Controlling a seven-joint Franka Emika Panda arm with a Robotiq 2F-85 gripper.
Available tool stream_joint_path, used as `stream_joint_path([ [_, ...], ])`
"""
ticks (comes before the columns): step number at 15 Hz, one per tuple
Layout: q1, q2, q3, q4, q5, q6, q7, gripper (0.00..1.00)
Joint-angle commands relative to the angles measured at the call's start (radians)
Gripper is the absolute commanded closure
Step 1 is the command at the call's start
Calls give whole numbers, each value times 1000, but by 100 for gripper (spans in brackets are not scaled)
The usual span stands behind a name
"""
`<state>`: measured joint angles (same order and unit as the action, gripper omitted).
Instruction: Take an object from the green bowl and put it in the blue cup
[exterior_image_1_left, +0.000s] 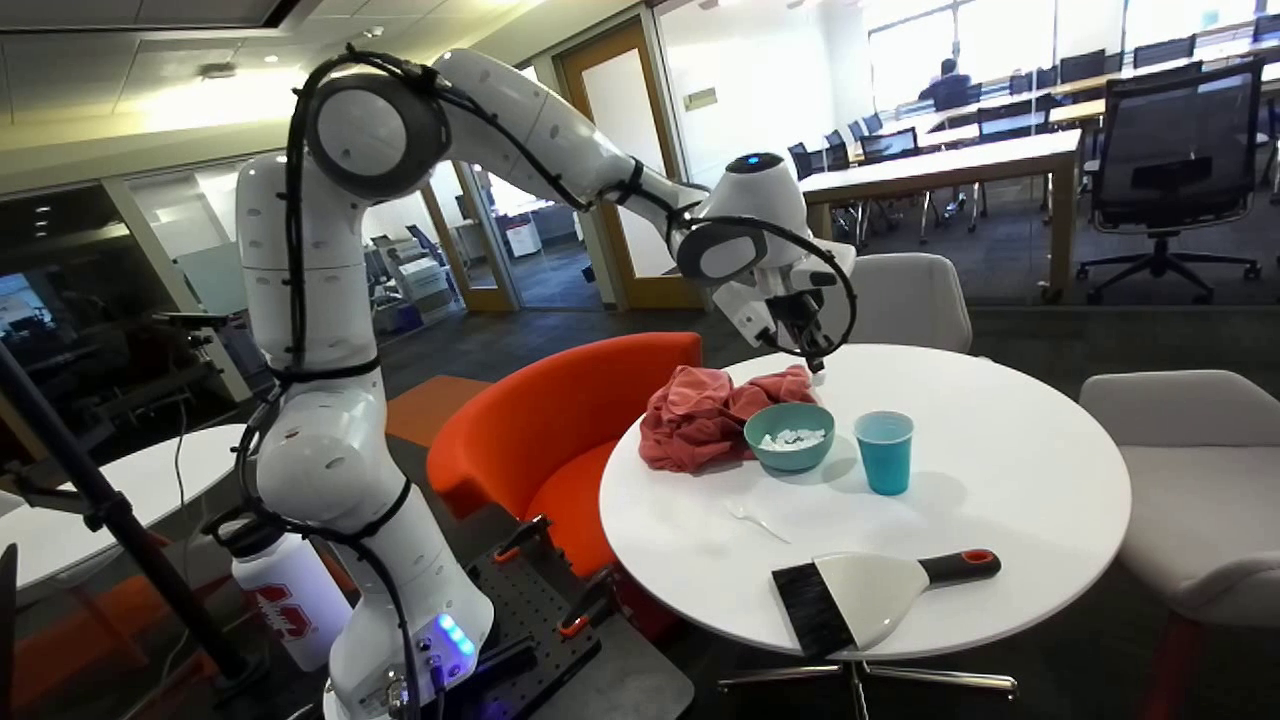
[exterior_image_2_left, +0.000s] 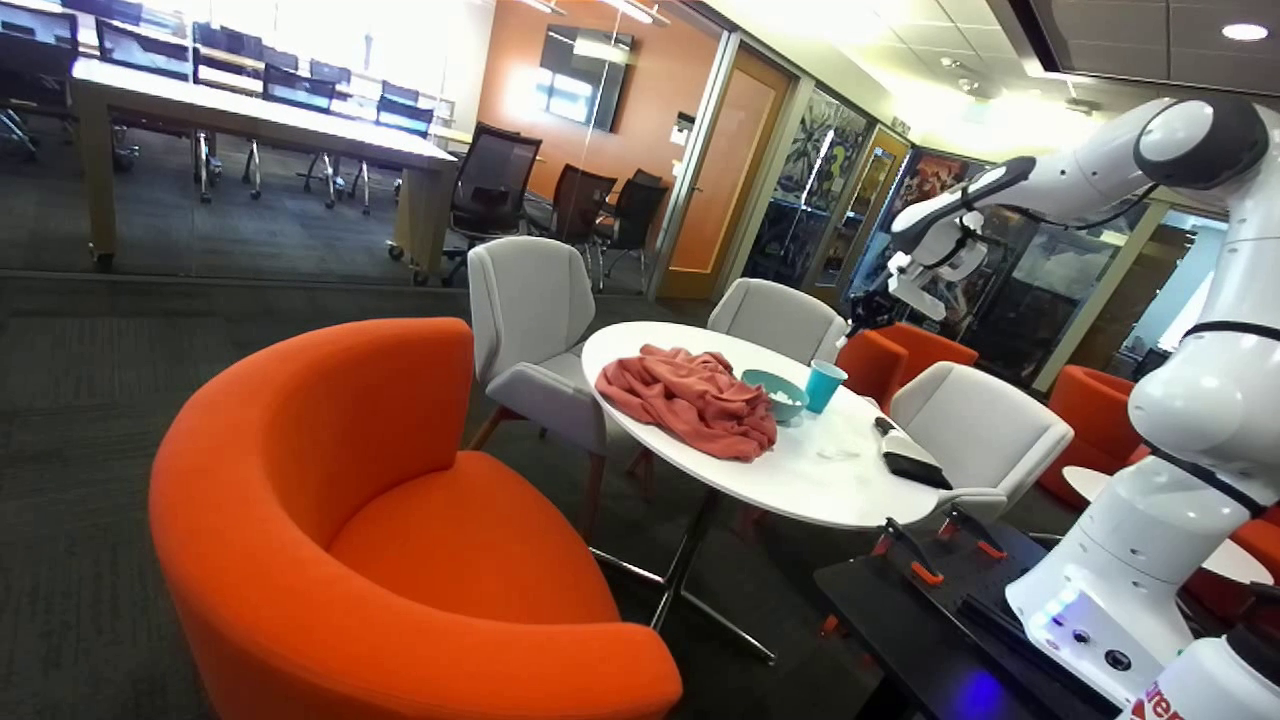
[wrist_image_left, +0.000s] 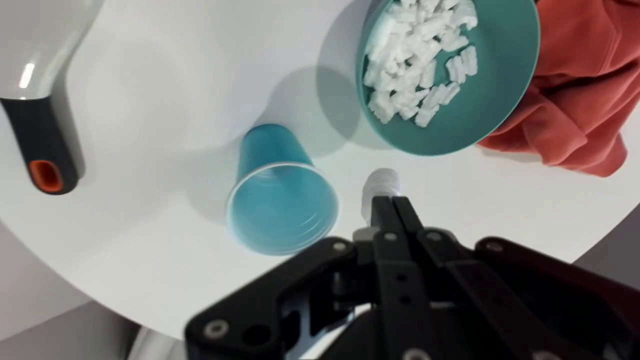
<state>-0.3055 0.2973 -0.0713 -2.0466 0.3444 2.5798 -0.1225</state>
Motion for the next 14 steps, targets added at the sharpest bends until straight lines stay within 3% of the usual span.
stream_joint_path([
  [1,-1,-22,-56,-30,-4,50,28,99],
  [5,-10,49,-78,16,7,104,20,99],
  [14,-50,245,-30,181,32,115,52,99],
])
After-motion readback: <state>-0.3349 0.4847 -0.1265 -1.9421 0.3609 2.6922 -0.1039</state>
